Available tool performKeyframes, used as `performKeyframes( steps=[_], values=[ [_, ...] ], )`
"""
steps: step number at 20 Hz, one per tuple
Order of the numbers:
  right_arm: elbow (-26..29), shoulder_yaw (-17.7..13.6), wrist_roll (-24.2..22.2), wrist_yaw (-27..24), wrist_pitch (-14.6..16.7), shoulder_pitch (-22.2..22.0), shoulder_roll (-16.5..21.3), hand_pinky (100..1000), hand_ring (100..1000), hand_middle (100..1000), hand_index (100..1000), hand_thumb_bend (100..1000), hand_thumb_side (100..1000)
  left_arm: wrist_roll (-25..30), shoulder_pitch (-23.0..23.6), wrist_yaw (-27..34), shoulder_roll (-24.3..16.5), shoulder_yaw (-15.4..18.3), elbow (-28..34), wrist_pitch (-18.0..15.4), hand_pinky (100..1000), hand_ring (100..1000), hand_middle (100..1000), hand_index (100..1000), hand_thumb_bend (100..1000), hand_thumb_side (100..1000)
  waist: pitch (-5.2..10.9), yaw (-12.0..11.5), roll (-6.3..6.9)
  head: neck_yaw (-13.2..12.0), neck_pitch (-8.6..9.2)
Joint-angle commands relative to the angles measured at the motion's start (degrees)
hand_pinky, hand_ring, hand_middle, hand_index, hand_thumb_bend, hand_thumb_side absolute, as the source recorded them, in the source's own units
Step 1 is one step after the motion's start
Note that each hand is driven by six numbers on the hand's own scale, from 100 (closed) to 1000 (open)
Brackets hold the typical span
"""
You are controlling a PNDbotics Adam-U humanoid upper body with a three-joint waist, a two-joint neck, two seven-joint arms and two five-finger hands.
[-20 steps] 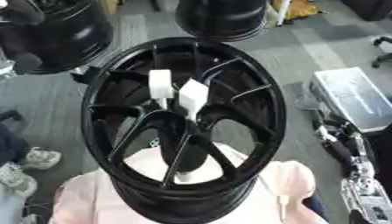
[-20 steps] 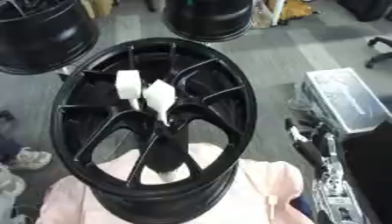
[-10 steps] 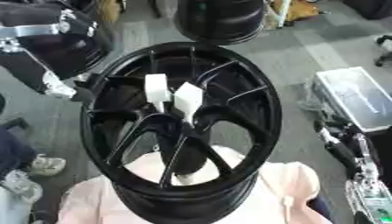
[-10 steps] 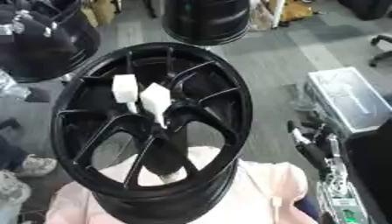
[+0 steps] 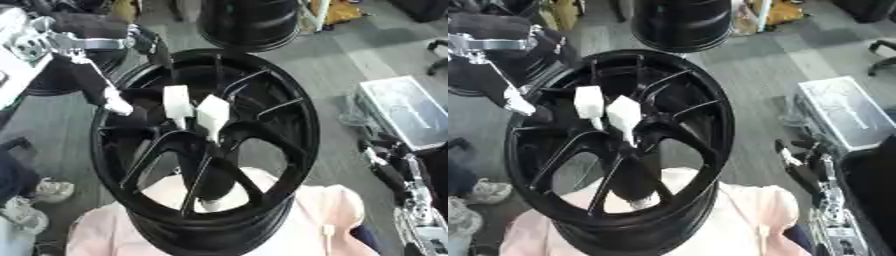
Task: Pull the pin out of the wheel hub.
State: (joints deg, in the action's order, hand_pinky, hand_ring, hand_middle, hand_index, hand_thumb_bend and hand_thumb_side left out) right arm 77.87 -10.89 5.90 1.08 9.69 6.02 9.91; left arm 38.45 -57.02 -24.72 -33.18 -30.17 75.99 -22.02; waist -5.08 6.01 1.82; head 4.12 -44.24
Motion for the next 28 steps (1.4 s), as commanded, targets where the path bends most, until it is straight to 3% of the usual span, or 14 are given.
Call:
performKeyframes(
  steps=[1, 9, 14, 23, 28],
  values=[
    [0.47, 0.11, -0.26, 0.18, 0.09, 0.36, 1.25, 654, 561, 689, 820, 421, 362, -1.35, -1.55, -2.85, 1.06, 0.38, -1.42, 0.08, 775, 743, 799, 854, 591, 503, 0.84, 0.15, -0.17, -0.27, 0.12],
    [0.48, 0.20, -0.35, 0.06, 0.07, 0.37, 1.05, 654, 560, 689, 820, 424, 360, -2.80, -1.48, -6.95, 4.78, 0.84, -5.25, -0.04, 758, 725, 780, 855, 587, 501, 0.68, 0.50, -0.23, -0.69, 0.12],
    [0.46, 0.26, -0.43, -0.01, 0.08, 0.41, 0.94, 654, 560, 688, 820, 424, 360, -3.94, -0.91, -9.50, 5.95, 1.11, -6.83, -0.16, 723, 658, 699, 820, 550, 465, 0.63, 0.59, -0.39, -0.77, 0.12],
    [0.43, 0.25, -0.40, -0.09, 0.09, 0.44, 0.88, 654, 560, 688, 819, 427, 359, -3.00, -0.27, -8.95, 6.35, 1.37, -7.49, -0.22, 669, 521, 521, 672, 460, 381, 0.57, 0.58, -0.54, -0.87, 0.12],
    [0.39, 0.24, -0.38, -0.13, 0.09, 0.43, 0.85, 654, 560, 688, 819, 428, 358, -4.78, -0.27, -5.94, 6.15, 1.81, -6.76, 0.79, 625, 424, 399, 539, 313, 295, 0.59, 0.53, -0.62, -0.89, 0.12]
  ],
)
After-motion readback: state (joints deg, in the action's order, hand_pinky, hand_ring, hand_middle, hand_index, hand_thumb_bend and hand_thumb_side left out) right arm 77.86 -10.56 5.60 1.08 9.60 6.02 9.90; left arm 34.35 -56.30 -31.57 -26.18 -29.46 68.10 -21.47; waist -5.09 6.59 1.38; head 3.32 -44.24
